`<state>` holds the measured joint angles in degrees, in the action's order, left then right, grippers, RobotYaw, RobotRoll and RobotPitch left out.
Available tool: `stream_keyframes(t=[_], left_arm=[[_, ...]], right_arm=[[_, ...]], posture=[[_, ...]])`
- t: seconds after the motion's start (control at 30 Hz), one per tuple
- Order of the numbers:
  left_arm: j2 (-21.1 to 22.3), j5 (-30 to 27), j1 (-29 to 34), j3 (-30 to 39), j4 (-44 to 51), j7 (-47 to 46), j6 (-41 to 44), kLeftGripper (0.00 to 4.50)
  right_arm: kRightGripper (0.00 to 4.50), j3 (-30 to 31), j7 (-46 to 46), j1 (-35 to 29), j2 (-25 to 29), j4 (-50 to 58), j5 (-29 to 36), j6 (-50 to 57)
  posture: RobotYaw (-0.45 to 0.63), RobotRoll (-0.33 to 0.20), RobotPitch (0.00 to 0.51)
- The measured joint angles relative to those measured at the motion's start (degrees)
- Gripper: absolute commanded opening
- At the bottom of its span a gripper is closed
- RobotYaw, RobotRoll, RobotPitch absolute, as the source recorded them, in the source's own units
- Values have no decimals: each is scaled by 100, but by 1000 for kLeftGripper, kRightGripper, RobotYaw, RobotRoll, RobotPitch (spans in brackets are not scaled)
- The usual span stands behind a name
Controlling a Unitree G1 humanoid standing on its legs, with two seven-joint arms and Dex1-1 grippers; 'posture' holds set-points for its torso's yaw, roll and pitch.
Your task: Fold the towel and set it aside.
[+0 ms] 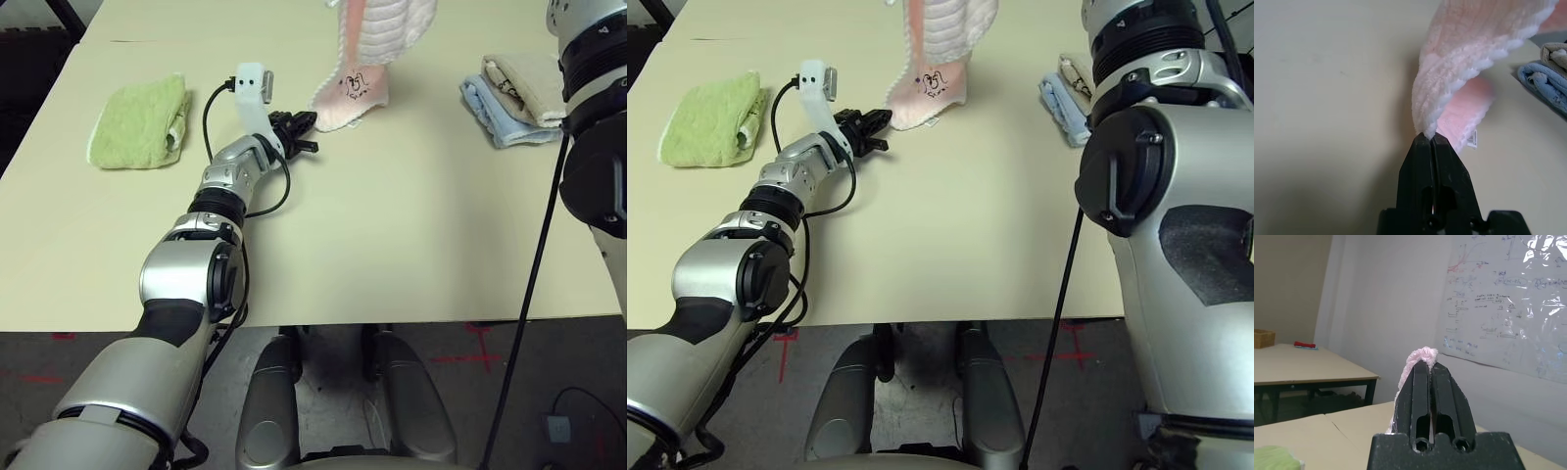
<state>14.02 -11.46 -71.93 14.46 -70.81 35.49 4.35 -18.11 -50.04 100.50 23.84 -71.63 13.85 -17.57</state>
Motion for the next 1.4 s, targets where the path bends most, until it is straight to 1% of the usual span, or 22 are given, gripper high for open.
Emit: stream_keyframes(t=[0.1,0.17,0.27,0.4,0.47,0.57,0.63,0.77,0.9,1.03,1.1,1.17,1.23,1.33,1.4], left_arm=[[232,-5,-26,16,47,87,36,23],[560,-4,-19,-12,261,344,247,23],[1227,3,21,-138,824,754,664,23],[2274,10,142,-204,1673,1102,1270,23],[2662,11,147,-227,1972,1270,1462,23],[3259,11,138,-448,2465,1906,1909,23],[3525,0,135,-611,2629,2370,2208,23],[4042,9,159,-1179,2725,3714,2897,23],[4024,17,152,-1529,2722,4263,3219,23],[3975,23,109,-1806,2678,4766,3551,23],[3973,72,-5,-1965,2452,5030,3565,23],[3949,166,-111,-2022,2240,5089,3486,23],[3800,342,-337,-1988,1825,4652,2966,23],[3361,649,-716,-1680,1079,2582,1363,23],[3059,780,-985,-1506,692,1321,172,23]], right_arm=[[0,-4,49,-93,32,84,7,43],[0,-22,74,-291,84,207,34,163],[0,-38,57,-819,247,332,81,449],[0,-70,52,-1717,578,460,135,968],[0,-68,0,-2056,756,591,153,1209],[0,61,-685,-2718,1169,890,197,2098],[0,260,-1262,-3025,1354,1005,197,2819],[0,777,-2337,-3334,1791,1110,89,3950],[0,1059,-2607,-3224,1935,1069,-140,4031],[0,1184,-2852,-2881,2145,848,-299,4113],[0,1338,-3077,-2696,2216,744,-440,4150],[0,1432,-3186,-2627,2255,641,-538,4131],[0,1495,-2906,-2604,2245,521,-691,3748],[0,1211,-1064,-2476,1826,314,-804,2164],[0,949,160,-2243,1498,184,-797,1083]], posture=[[-32,0,307],[-2,0,310],[36,0,319],[62,0,333],[71,0,336],[79,0,339],[100,0,348],[92,0,347],[60,0,340],[48,0,340],[45,0,340],[39,0,338],[40,0,335],[41,0,334],[41,0,334]])
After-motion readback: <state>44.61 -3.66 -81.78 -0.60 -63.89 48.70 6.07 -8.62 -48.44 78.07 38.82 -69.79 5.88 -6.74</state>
